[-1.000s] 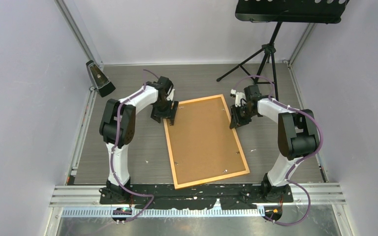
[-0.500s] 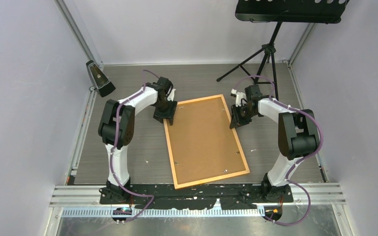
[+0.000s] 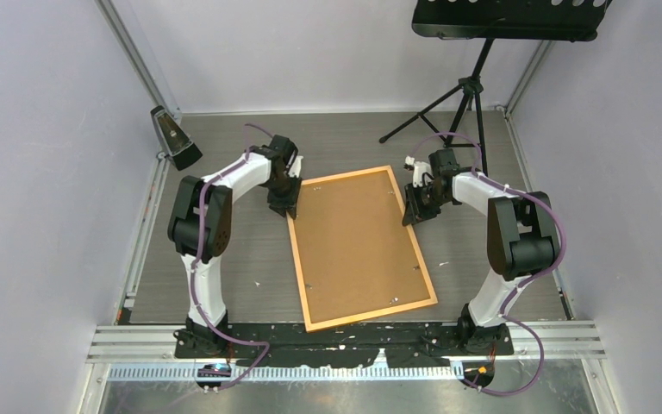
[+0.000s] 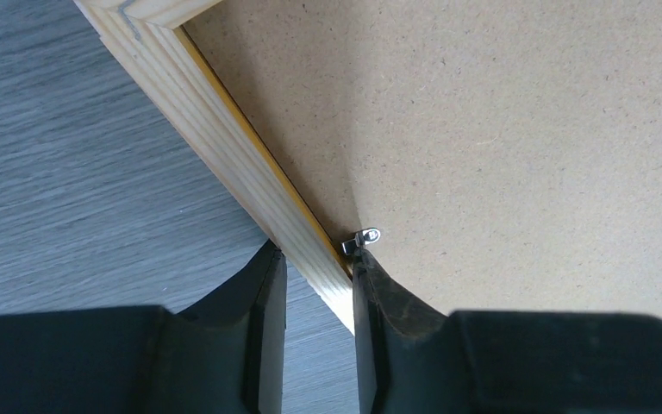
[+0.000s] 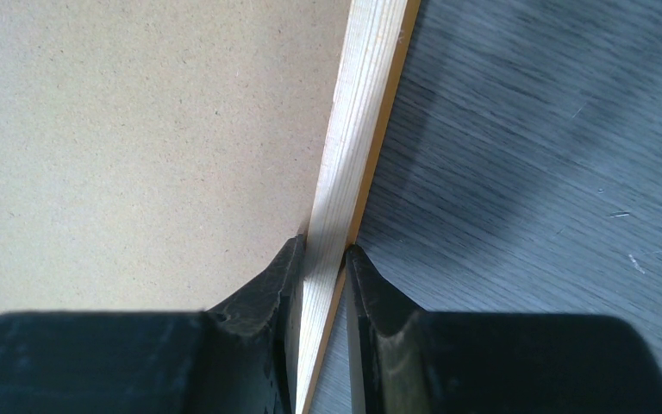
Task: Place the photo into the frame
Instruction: Install the photo frame at the center of the board, then adjust the photo frame at the center of the board.
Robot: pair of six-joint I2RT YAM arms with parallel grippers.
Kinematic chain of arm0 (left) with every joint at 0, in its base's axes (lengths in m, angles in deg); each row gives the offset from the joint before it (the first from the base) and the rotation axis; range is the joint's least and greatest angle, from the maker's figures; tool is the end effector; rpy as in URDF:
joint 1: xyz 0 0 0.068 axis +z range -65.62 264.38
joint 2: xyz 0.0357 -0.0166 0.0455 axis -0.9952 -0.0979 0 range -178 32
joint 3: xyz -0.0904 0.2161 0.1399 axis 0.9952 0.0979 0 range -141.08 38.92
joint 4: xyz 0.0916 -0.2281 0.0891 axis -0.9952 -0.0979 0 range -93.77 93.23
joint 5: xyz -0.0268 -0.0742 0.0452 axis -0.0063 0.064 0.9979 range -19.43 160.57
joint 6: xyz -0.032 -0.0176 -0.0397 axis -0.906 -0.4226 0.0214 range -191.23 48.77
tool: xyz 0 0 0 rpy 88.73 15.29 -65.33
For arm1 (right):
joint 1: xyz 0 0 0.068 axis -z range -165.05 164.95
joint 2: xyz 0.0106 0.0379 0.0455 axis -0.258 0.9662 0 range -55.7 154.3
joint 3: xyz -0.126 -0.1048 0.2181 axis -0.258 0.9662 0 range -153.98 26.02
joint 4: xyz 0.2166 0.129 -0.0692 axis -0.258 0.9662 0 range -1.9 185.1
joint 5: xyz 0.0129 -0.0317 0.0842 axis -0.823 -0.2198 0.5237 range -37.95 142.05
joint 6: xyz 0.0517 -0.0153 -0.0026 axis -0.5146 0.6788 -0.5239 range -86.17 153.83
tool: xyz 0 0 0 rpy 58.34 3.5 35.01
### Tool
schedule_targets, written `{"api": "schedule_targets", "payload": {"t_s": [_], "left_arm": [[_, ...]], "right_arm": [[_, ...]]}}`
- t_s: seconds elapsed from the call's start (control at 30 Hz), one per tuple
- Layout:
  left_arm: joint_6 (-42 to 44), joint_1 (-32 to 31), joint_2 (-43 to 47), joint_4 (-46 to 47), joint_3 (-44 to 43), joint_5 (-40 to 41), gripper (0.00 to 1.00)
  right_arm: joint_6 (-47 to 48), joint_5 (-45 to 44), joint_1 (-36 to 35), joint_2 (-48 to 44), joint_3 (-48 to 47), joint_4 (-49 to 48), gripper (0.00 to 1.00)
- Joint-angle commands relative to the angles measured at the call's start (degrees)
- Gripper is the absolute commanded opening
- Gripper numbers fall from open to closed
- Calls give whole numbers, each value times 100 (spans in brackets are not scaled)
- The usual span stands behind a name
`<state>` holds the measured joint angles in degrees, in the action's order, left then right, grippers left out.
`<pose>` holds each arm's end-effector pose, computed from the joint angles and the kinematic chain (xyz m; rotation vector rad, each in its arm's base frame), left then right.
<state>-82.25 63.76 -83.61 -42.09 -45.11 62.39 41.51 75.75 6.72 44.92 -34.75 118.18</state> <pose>0.3716 -0.1453 0.1681 0.2707 2.9339 -0.2951 0.3262 0.0616 0.1619 -0.4797 2.6984 0.5770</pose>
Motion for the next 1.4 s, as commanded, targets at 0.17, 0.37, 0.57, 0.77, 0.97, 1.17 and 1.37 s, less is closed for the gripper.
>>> {"api": "schedule_targets", "payload": {"t_s": [0.17,0.37,0.57,0.77,0.97,1.17,1.37], "left_arm": [[276,50,151,-99,-50,68,38],[392,65,497,-347,-245,60,73],[945,85,1060,-435,-351,95,87],[1456,93,989,-691,-618,174,91],[1765,102,621,-876,-552,109,91],[1663,94,616,-843,-47,4,91],[1747,93,618,-638,327,306,90]], "right_arm": [[162,262,12,-125,-141,105,6],[554,91,6,108,-536,409,6],[1762,268,-42,672,-1418,1308,6],[2686,212,-369,1262,-2271,2026,6],[3311,-62,-843,1900,-3470,2484,6],[3977,-68,-996,2459,-4440,2901,6],[4549,-232,-1066,2940,-5316,3398,6]]}}
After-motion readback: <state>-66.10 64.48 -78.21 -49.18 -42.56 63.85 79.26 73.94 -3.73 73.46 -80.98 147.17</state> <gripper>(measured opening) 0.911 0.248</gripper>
